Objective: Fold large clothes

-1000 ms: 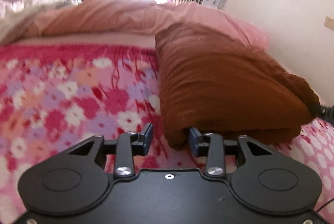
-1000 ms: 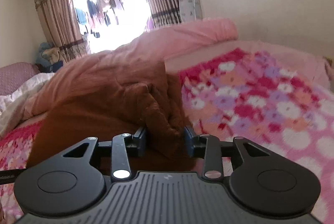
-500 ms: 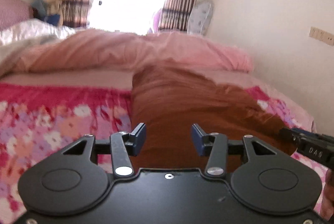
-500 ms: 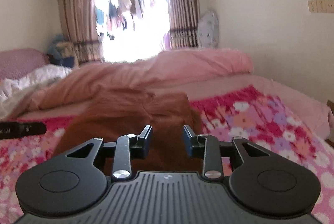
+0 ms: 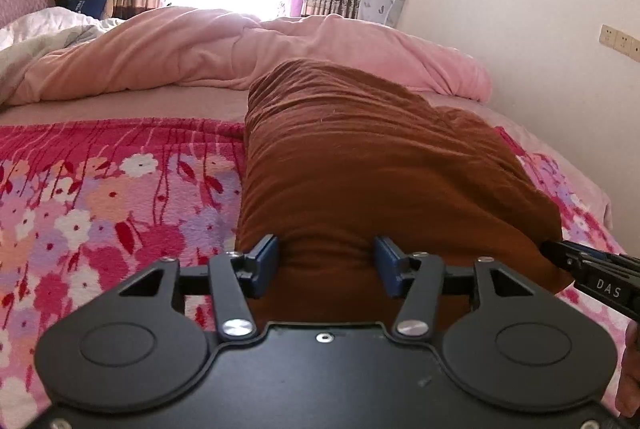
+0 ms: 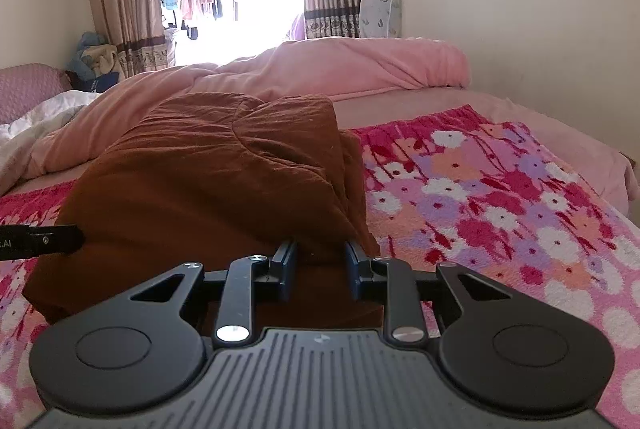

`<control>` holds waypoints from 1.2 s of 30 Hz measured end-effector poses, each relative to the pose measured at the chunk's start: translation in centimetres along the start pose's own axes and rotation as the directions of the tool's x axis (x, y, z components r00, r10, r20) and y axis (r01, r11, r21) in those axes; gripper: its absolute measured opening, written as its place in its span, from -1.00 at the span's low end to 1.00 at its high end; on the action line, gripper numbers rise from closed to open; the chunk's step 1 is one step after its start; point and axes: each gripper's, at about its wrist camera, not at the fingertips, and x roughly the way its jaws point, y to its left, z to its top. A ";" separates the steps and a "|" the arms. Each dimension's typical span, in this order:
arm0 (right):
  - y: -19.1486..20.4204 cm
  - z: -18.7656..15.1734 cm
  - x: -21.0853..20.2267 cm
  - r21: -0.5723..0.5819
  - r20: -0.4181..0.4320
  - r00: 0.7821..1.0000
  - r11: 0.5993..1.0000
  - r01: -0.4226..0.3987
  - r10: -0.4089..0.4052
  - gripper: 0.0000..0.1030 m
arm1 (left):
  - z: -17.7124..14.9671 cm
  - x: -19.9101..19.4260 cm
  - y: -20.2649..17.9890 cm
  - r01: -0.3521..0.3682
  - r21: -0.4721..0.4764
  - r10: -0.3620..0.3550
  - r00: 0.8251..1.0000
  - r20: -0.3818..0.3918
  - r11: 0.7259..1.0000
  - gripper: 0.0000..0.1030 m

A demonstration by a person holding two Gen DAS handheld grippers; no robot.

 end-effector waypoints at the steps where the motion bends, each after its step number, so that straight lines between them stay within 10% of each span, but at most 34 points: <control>1: -0.1 0.4 -0.1 -0.002 0.004 1.000 1.000 -0.007 0.007 -0.34 | 0.5 -0.3 0.2 0.005 -0.005 -0.005 1.000 0.002 1.000 0.21; 6: -1.4 3.9 -1.1 0.017 0.086 0.995 0.998 -0.054 0.052 0.41 | 3.7 0.6 1.6 -0.028 -0.007 0.028 0.999 0.025 1.000 0.36; 17: -5.1 9.2 10.8 0.247 -0.143 0.968 0.955 -0.165 0.205 0.40 | 7.3 8.5 5.3 0.044 -0.223 -0.065 0.994 -0.089 0.974 0.44; 21: -5.0 8.9 12.2 0.295 -0.181 0.940 0.928 -0.229 0.289 -0.78 | 7.3 8.1 4.8 0.038 -0.201 -0.054 0.996 -0.075 0.979 0.44; 25: -4.6 9.2 8.9 0.289 -0.050 0.967 0.930 -0.226 0.250 -0.86 | 7.4 7.6 3.9 0.029 -0.121 -0.036 0.997 -0.062 0.992 0.45; 30: -4.4 5.5 12.2 0.269 -0.165 0.970 0.954 -0.130 0.179 -0.79 | 6.5 9.3 2.7 -0.022 -0.057 0.017 0.997 -0.079 0.998 0.54; 36: -4.2 6.7 8.9 0.202 -0.105 0.985 0.973 -0.115 0.138 -0.45 | 6.9 5.3 2.3 -0.034 -0.009 0.034 0.999 -0.009 0.999 0.47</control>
